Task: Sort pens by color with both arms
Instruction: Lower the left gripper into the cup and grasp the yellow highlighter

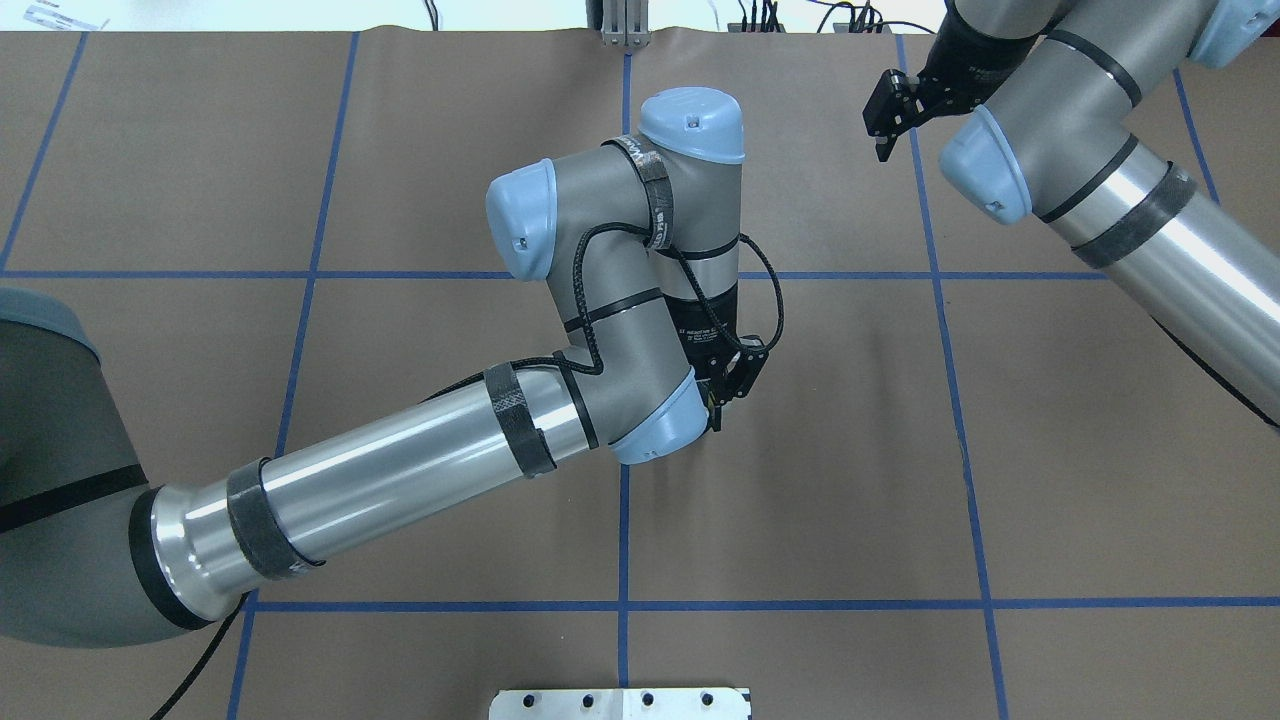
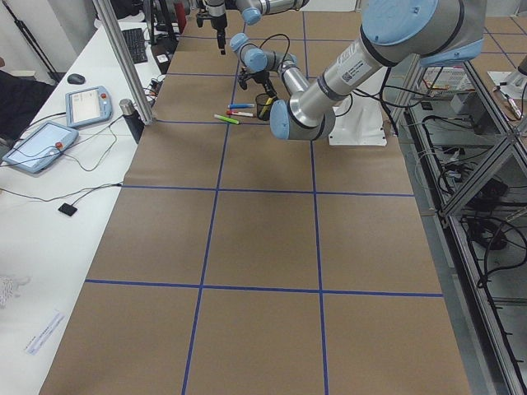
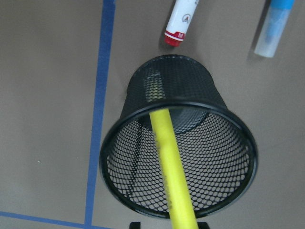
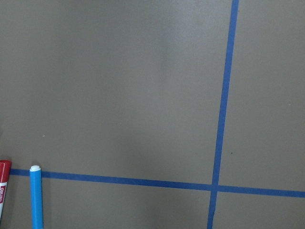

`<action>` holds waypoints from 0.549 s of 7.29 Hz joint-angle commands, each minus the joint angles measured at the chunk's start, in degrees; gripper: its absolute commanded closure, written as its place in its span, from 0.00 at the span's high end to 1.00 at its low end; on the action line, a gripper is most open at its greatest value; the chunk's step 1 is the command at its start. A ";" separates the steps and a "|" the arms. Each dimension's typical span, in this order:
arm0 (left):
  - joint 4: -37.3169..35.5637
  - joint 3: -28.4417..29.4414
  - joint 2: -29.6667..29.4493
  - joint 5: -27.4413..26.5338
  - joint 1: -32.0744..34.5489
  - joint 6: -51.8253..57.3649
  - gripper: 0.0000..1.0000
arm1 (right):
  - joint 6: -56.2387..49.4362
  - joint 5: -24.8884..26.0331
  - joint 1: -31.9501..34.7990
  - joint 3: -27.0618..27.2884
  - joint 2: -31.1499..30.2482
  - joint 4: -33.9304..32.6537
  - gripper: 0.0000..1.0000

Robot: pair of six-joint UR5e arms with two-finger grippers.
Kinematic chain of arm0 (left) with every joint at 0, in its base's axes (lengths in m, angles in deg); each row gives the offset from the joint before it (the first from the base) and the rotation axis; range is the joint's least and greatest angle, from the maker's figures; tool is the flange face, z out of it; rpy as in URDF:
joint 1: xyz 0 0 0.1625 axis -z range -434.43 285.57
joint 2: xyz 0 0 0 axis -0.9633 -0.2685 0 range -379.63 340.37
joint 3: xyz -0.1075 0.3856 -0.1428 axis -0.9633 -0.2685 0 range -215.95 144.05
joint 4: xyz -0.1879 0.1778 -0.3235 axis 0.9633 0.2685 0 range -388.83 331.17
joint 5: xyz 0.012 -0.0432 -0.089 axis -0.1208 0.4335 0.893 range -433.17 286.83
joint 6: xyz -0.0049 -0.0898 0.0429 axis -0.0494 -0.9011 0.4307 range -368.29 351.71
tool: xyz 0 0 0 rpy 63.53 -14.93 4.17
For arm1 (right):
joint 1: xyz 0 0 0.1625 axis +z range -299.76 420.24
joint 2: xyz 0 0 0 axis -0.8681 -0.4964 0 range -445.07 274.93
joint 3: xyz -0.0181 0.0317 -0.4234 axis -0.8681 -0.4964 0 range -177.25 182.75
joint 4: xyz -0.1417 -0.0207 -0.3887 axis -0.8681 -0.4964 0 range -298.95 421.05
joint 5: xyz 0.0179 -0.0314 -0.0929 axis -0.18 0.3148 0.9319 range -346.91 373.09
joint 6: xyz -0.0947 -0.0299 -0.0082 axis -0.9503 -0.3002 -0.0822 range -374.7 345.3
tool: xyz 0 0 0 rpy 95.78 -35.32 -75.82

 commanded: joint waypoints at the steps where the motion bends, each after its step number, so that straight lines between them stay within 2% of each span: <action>1: 0.00 -0.15 0.13 -0.16 0.00 0.10 0.32 | 0.09 0.00 0.00 -0.07 0.08 0.00 0.98; 4: 0.00 -0.67 0.31 -0.16 0.09 0.19 0.21 | 0.18 0.00 -0.09 -0.16 -0.01 0.00 0.98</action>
